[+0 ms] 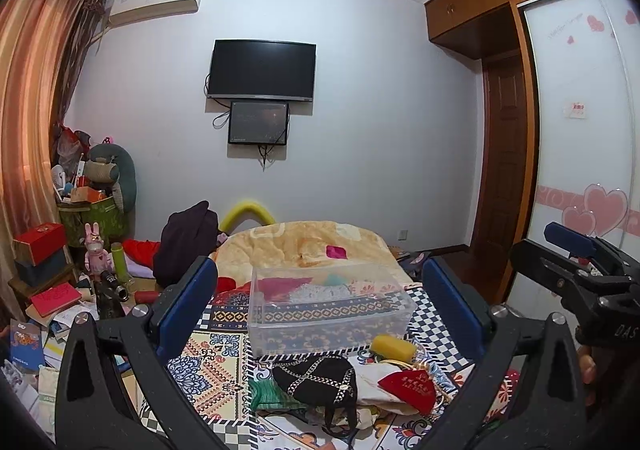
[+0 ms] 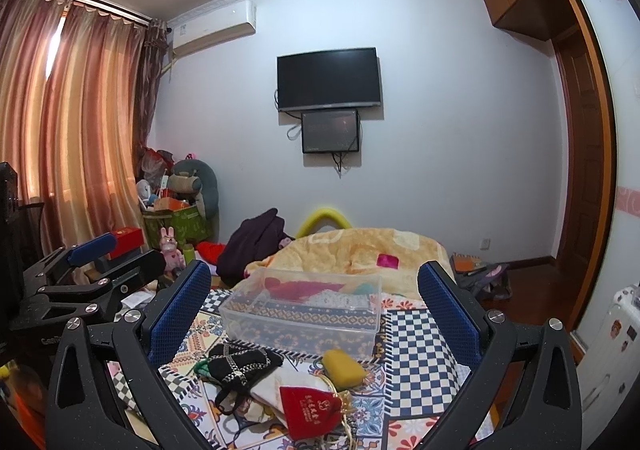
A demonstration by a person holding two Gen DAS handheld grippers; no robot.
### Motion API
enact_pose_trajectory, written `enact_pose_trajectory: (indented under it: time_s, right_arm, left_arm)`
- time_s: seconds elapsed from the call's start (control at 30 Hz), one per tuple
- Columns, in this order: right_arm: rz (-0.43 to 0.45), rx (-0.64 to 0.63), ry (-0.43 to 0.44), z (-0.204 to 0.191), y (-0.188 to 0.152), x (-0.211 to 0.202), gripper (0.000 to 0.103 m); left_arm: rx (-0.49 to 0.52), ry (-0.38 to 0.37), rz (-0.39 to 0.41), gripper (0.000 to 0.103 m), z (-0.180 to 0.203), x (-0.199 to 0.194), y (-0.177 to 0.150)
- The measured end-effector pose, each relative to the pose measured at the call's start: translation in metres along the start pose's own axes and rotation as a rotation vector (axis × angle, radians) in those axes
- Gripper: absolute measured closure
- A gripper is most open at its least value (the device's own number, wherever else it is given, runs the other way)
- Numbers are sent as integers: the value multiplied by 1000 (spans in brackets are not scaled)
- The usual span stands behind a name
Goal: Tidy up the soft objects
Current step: 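Grasp the black chain-strap knit bag with the left tool while the right tool grasps the red pouch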
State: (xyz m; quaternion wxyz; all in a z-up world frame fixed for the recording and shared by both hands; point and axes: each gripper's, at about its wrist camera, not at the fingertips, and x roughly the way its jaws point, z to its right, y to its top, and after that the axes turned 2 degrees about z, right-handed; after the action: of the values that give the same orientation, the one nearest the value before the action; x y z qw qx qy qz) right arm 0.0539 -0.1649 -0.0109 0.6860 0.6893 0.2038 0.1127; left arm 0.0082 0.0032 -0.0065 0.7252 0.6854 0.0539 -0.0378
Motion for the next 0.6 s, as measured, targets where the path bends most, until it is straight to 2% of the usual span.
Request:
enact_pose_trajectory:
  time_s: [0.13, 0.3, 0.4, 0.53, 0.6]
  right_arm:
    - [-33, 17, -19, 7, -6, 10, 0]
    - [-94, 33, -46, 19, -19, 26, 0]
    - [-148, 39, -52, 25, -32, 41, 0]
    - [-216, 27, -59, 27, -48, 55, 0]
    - [-252, 14, -61, 27, -56, 61, 0]
  left_arm:
    - [7, 3, -32, 0, -2, 12, -7]
    - [4, 51, -89, 0, -13, 35, -23]
    - [-25, 22, -149, 0, -21, 51, -39]
    - [-21, 18, -210, 0, -23, 66, -60]
    - [-15, 6, -247, 3, -22, 74, -72]
